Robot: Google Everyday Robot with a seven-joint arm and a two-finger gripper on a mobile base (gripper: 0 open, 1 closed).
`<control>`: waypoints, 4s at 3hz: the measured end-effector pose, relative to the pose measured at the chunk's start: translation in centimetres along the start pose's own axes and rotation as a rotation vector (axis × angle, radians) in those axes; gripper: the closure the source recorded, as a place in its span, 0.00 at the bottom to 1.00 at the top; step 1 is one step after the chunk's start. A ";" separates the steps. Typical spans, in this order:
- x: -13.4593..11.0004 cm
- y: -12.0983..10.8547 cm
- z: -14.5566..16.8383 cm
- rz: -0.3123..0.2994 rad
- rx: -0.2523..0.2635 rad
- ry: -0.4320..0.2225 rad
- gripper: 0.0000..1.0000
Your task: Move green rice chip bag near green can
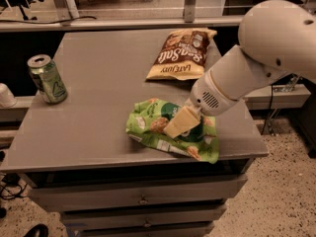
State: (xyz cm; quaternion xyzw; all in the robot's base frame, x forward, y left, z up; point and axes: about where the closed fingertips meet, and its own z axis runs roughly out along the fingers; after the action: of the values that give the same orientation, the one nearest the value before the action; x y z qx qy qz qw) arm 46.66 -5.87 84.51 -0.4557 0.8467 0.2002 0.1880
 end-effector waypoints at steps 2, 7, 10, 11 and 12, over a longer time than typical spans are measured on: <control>-2.3 -1.8 -1.9 -0.046 0.052 -0.010 1.00; -14.3 -7.3 -6.2 -0.315 0.239 -0.184 1.00; -24.7 -10.6 -2.6 -0.559 0.291 -0.212 1.00; -27.1 -10.8 -0.1 -0.630 0.281 -0.201 1.00; -28.6 -10.8 2.1 -0.675 0.261 -0.191 1.00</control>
Offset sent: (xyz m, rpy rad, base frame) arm 0.1087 -0.0140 0.1083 -0.1017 -0.2778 0.0448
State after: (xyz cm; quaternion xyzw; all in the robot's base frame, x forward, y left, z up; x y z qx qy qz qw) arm 70.74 9.67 95.23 -0.6608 0.6457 0.0590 0.3782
